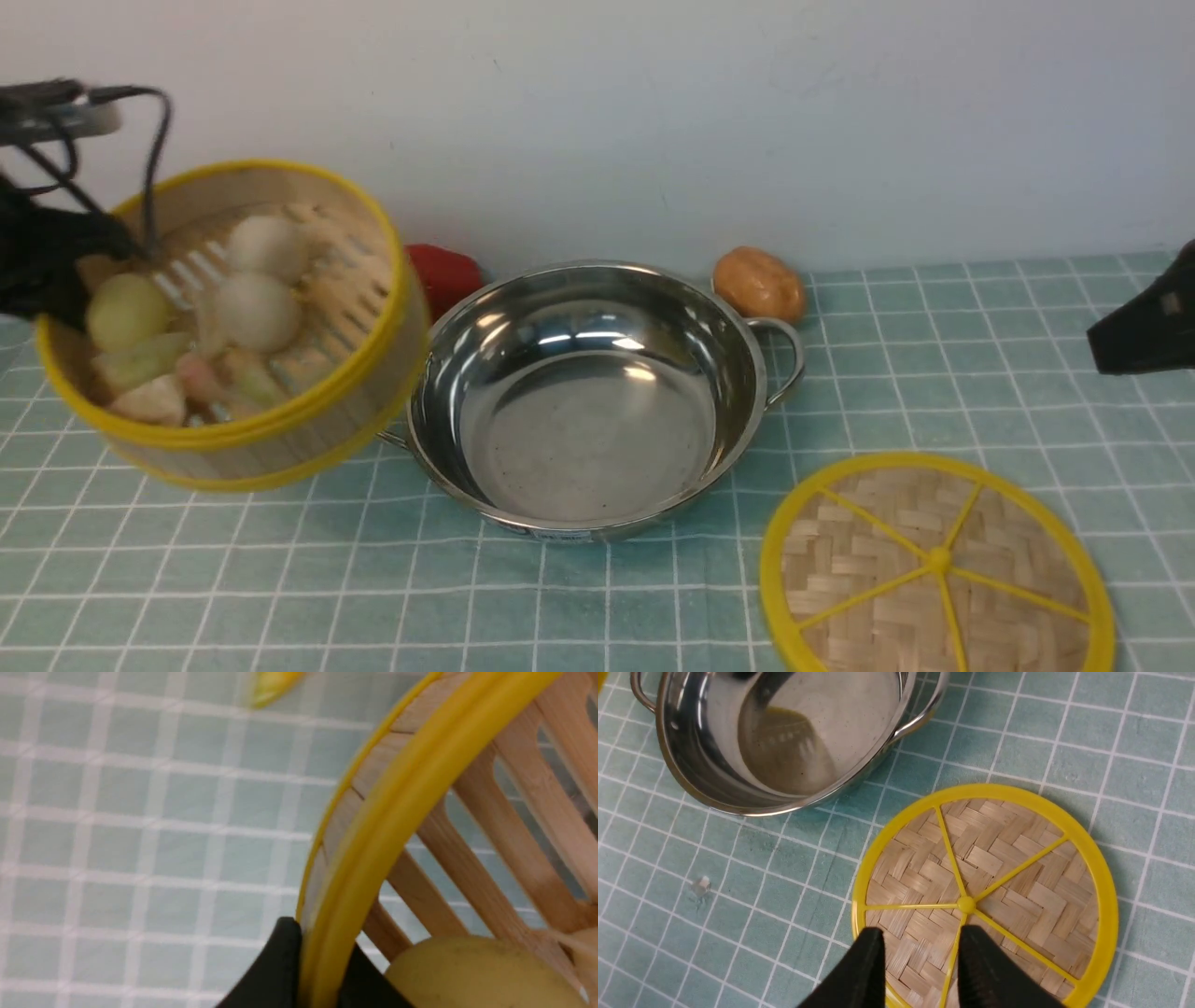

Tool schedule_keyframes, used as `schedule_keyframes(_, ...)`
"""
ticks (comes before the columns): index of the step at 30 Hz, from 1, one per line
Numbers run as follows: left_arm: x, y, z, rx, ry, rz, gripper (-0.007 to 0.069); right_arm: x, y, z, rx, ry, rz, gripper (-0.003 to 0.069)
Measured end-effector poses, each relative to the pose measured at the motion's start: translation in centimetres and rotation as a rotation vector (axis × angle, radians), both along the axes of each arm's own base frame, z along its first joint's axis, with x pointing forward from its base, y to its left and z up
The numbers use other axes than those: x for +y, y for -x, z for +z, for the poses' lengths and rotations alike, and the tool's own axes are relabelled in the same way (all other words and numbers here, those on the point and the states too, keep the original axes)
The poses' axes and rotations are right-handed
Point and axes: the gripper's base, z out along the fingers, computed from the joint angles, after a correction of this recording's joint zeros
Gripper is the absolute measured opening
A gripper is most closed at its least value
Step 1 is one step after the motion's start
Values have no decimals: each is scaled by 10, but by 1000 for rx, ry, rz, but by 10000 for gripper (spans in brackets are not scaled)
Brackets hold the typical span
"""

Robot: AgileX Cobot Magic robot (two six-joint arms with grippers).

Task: Place the steamer in the pot on the blue tablecloth, and put the lid on the steamer.
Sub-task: 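Place the bamboo steamer basket with dumplings into the steel pot with the left gripper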

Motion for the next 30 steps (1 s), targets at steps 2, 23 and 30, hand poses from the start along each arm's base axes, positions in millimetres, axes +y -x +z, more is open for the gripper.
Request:
schedule_keyframes(2,-41,-8,3,-19,13,-93,26,0,0,0,0,0,0,240)
schedule_keyframes(23,-166,-78,-89,46,-40,-287,26,6,2,2,25,-76,16,240)
schedule_keyframes(30,-167,-86,-122,84,-43,-286,26,6,2,2,24,-78,16,240)
